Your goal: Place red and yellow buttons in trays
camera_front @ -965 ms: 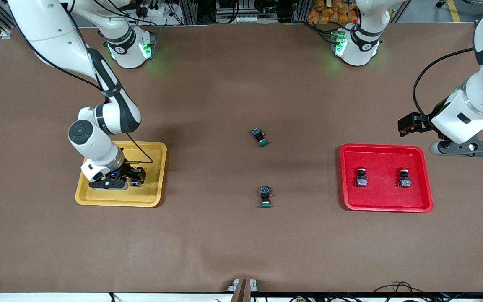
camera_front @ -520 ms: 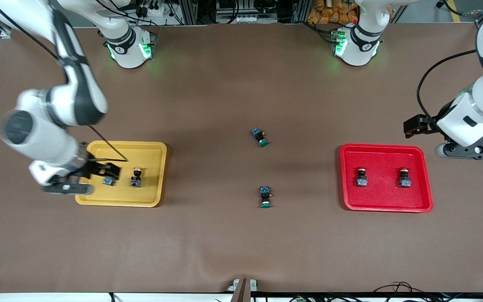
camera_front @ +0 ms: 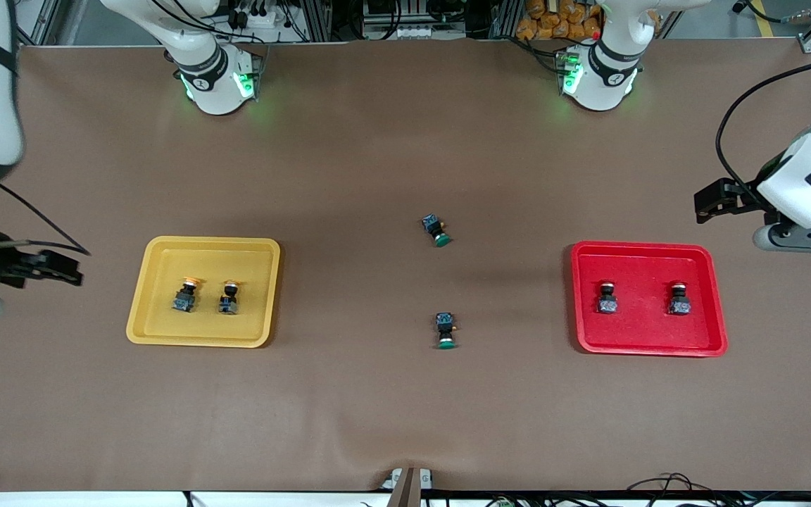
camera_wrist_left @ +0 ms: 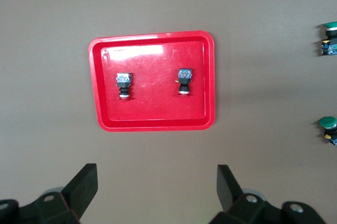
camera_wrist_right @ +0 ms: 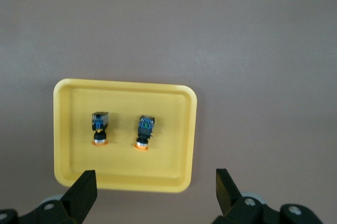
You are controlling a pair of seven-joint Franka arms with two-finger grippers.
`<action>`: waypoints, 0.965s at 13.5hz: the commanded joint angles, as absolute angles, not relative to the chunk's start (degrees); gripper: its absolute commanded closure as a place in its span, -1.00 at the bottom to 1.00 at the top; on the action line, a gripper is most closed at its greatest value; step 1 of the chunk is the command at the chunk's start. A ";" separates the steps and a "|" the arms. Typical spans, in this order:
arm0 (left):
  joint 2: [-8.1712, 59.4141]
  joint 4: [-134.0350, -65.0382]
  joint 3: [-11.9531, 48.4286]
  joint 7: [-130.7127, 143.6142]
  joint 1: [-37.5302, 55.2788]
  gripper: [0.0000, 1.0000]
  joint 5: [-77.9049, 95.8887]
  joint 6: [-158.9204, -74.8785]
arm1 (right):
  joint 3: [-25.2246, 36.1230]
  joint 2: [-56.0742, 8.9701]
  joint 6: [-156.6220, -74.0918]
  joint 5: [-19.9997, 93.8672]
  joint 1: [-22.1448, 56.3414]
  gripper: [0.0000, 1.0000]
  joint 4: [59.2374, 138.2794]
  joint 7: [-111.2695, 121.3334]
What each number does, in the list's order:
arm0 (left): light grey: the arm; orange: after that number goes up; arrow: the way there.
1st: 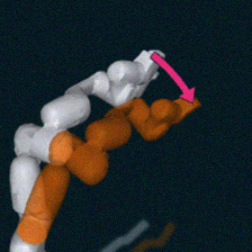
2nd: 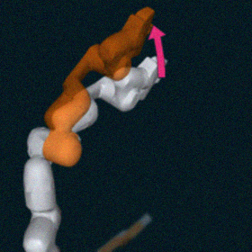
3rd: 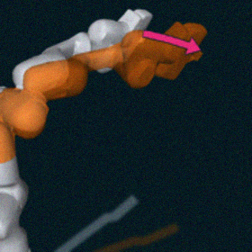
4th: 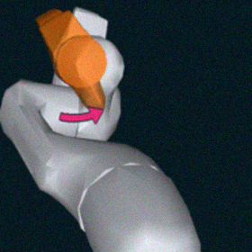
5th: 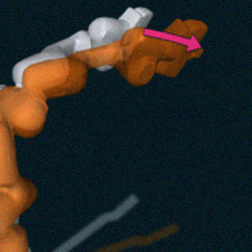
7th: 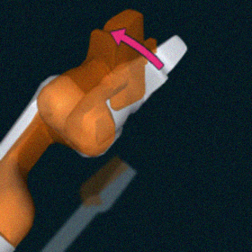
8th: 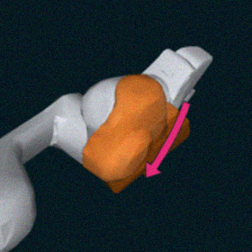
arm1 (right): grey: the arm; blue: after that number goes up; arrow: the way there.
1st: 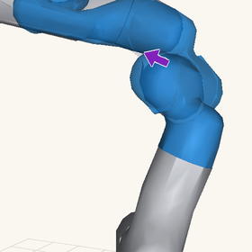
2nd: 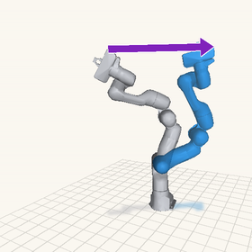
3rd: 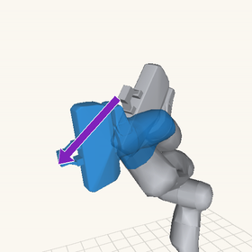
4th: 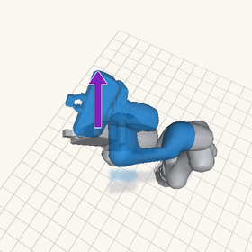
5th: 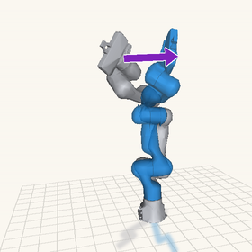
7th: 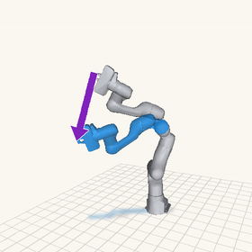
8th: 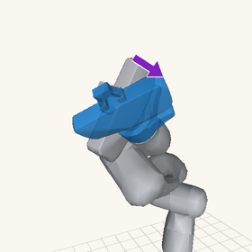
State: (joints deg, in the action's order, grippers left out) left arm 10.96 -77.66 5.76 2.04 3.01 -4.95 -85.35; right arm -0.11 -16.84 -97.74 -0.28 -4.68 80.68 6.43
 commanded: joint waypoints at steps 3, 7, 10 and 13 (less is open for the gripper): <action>5.65 -83.73 4.83 0.97 3.52 -1.00 -4.31 -87.69 | -1.58 -18.19 -94.13 -0.17 -5.63 -1.00 75.76 7.12; -1.83 -89.29 4.75 0.79 3.25 -1.00 -4.23 -92.29 | -1.67 -18.19 -94.31 0.26 -4.22 -1.00 75.59 7.03; -8.07 -96.13 4.83 0.88 3.34 -1.00 -3.26 -92.90 | -1.76 -17.32 -93.87 1.31 -4.22 -1.00 74.36 7.21; -10.28 -98.87 4.75 0.97 3.25 -1.00 -0.88 -93.34 | -1.24 -16.88 -92.21 4.04 -4.74 -1.00 74.27 7.29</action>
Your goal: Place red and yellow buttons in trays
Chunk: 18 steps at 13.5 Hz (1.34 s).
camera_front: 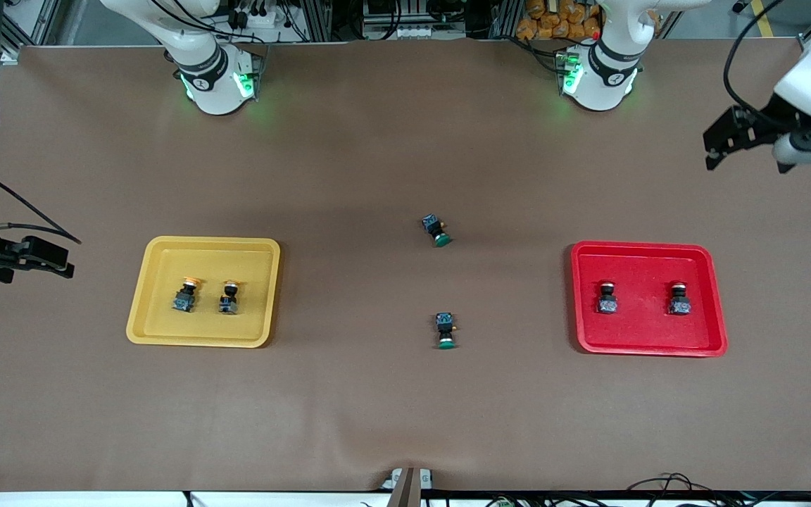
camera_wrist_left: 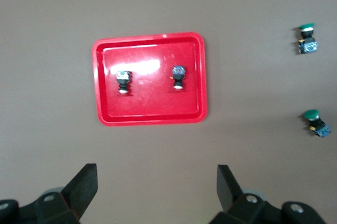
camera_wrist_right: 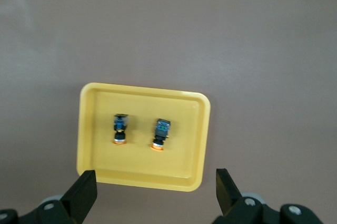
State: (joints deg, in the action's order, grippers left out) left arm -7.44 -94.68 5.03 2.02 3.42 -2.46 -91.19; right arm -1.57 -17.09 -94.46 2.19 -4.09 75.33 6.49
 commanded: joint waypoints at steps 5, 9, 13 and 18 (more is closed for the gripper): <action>-9.58 -98.96 3.43 1.40 2.47 -1.00 3.25 -95.27 | -1.14 -15.12 -90.44 3.96 -5.71 -1.00 74.62 7.47; -8.70 -98.61 3.43 1.41 1.49 -1.00 3.69 -95.19 | 7.00 -14.50 -86.49 4.04 -0.20 -1.00 74.62 14.40; -8.09 -98.09 3.43 1.32 1.06 -1.00 3.52 -95.19 | 7.21 -9.95 -86.39 4.13 -1.66 -1.00 78.82 16.79; -5.46 -96.25 3.78 1.76 1.76 -1.00 -0.34 -93.35 | 1.68 4.13 -95.18 3.69 -6.58 -1.00 97.55 16.96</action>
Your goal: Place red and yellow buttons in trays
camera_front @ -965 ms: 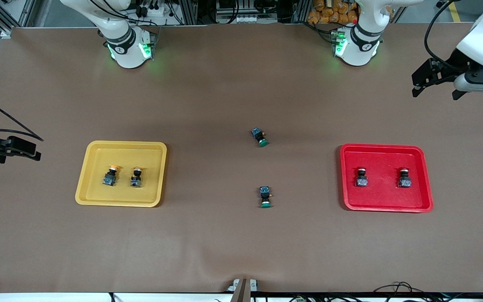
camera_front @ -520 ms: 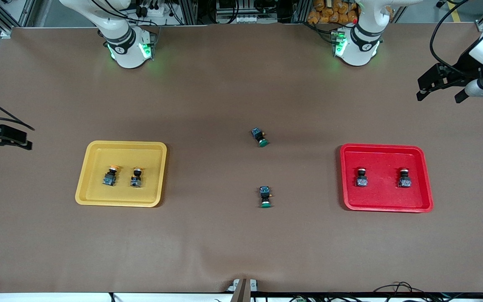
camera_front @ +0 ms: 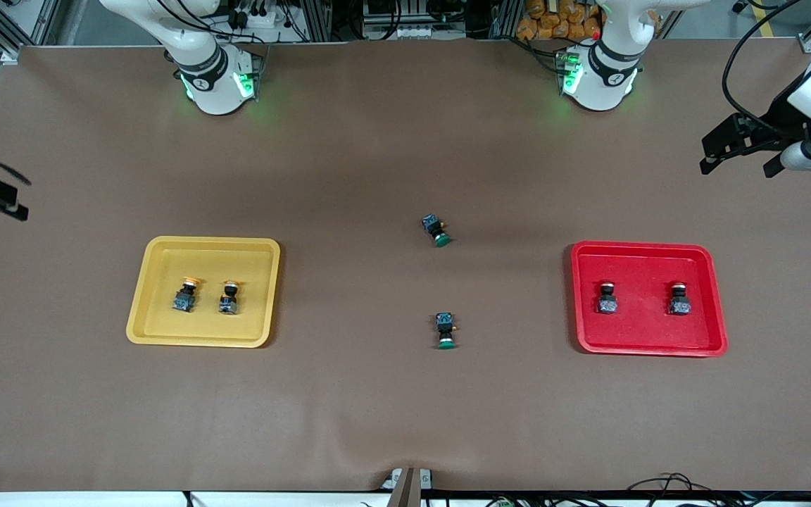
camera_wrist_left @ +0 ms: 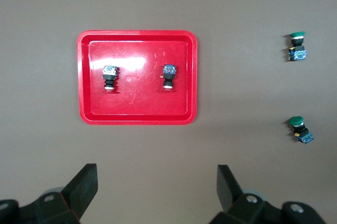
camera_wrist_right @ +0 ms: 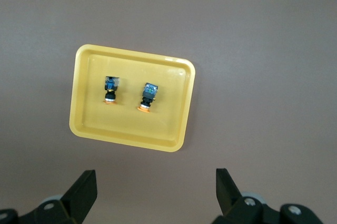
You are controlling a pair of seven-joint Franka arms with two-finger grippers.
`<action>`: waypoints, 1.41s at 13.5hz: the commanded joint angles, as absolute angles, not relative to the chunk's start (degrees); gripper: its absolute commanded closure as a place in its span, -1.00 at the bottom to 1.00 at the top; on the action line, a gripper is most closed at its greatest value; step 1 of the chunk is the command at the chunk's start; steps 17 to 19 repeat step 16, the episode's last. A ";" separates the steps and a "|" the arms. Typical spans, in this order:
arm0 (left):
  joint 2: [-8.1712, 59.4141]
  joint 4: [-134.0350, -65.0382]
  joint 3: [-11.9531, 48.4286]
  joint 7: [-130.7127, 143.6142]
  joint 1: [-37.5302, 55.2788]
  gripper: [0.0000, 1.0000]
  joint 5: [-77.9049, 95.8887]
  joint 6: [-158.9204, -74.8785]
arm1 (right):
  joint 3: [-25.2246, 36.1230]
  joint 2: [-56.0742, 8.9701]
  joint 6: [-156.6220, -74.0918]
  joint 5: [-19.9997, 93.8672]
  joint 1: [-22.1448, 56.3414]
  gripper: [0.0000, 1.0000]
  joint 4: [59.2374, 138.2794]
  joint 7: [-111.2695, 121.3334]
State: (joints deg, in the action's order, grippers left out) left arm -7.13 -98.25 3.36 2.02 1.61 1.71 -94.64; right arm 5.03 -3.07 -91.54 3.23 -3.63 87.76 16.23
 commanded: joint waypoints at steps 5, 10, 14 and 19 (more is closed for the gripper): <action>-5.27 -95.37 3.95 1.76 1.58 -1.00 -0.44 -91.58 | 1.76 3.78 -94.05 3.08 -3.88 -1.00 95.80 16.44; -4.48 -92.90 3.96 2.02 1.93 -1.00 -0.44 -90.53 | 2.99 3.69 -91.68 2.90 -2.63 -1.00 93.61 16.70; -3.96 -91.85 3.96 1.93 1.41 -1.00 -0.35 -90.62 | 2.81 3.16 -91.32 2.46 -2.99 -1.00 92.29 16.61; -3.43 -91.50 3.87 2.02 1.32 -1.00 -0.35 -90.62 | 2.90 3.16 -89.57 2.37 -3.34 -1.00 92.29 16.87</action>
